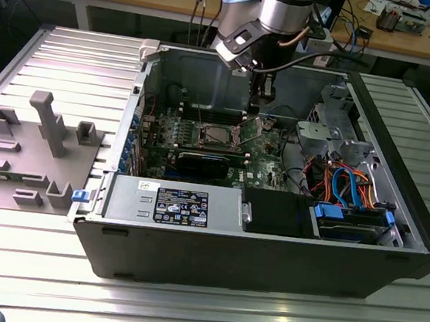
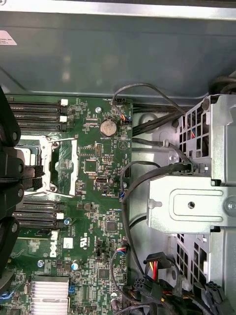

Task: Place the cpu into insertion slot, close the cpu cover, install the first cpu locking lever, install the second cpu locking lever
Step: 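Close the cpu cover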

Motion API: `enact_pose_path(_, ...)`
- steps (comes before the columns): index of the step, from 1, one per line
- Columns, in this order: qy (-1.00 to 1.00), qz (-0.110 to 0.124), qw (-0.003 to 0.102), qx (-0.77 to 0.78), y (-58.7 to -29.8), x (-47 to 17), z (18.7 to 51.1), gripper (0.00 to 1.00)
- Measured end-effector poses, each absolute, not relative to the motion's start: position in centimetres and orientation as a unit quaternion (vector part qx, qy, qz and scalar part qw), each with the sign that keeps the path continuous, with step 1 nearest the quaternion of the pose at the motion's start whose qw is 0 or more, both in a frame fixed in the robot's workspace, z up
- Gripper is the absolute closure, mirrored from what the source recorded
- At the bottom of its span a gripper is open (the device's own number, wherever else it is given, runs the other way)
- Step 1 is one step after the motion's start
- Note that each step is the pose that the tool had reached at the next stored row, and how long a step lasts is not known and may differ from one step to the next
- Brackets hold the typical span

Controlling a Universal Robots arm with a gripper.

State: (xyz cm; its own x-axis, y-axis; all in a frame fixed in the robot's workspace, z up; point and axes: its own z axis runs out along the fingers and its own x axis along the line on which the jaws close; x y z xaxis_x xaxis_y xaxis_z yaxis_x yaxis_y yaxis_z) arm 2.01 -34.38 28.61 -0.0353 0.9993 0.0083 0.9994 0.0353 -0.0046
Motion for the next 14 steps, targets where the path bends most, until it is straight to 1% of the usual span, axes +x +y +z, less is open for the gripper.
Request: enact_pose_path(14, -0.719, -0.001, 0.005, -0.695, -34.38, 2.69, 28.61, 0.89)
